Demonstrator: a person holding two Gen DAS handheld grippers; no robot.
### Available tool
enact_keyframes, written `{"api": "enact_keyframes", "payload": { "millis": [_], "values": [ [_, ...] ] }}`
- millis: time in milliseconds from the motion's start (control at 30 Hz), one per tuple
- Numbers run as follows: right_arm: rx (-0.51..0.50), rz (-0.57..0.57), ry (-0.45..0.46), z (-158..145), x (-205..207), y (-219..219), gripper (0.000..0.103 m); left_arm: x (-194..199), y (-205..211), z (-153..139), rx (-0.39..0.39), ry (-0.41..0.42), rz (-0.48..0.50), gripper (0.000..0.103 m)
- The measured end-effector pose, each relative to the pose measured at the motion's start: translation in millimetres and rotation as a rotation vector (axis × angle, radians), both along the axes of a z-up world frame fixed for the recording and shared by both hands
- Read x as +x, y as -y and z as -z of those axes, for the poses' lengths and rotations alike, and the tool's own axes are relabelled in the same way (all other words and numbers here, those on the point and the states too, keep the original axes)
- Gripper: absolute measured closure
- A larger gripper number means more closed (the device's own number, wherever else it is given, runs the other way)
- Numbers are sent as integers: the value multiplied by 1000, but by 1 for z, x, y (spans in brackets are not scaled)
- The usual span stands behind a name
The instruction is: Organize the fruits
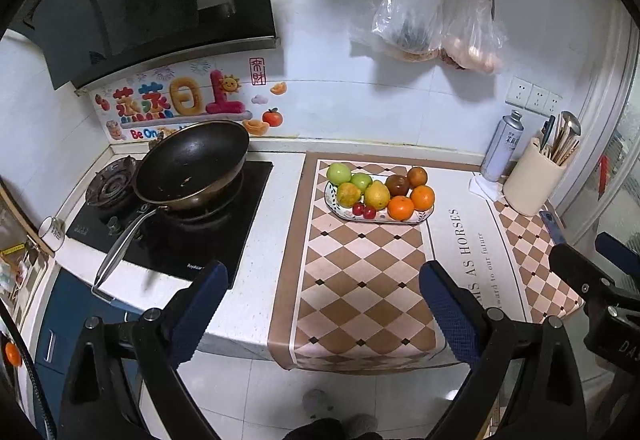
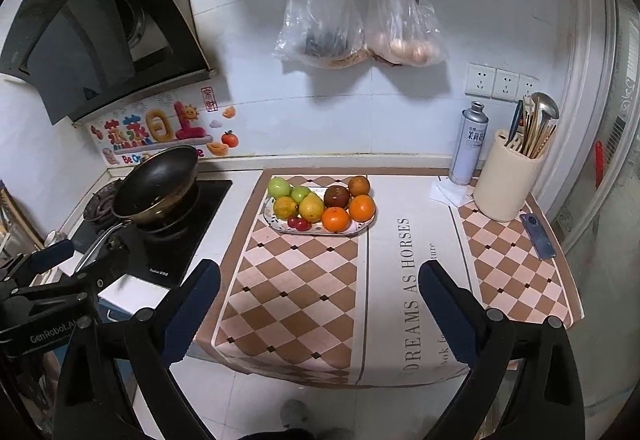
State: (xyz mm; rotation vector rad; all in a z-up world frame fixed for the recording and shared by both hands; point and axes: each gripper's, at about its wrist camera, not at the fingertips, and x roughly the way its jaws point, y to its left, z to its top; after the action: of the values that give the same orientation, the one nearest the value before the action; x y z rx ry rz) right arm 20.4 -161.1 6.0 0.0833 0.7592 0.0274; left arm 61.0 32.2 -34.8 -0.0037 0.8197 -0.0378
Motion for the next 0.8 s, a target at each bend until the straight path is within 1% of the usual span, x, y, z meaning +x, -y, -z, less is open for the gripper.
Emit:
{"api": "enact_keyframes", "payload": {
  "millis": [167,333,467,500,633,800],
  "values": [
    [18,-25,-2,0,-5,-3,2,-11,2,-1,15,13,-10,5],
    [19,-32,-2,4,5,-3,1,-5,5,-1,23,19,-23,5],
    [9,-15,2,5,25,2,1,10,10,1,33,18,-19,4],
    [6,-10,2,6,30,4,1,15,11,2,34,16,-17,1],
    [-11,16,1,9,55,10,1,38,16,7,39,14,-23,1],
    [-19,45,-39,26,94,20,1,72,20,19,53,-19,-28,1]
  ]
}}
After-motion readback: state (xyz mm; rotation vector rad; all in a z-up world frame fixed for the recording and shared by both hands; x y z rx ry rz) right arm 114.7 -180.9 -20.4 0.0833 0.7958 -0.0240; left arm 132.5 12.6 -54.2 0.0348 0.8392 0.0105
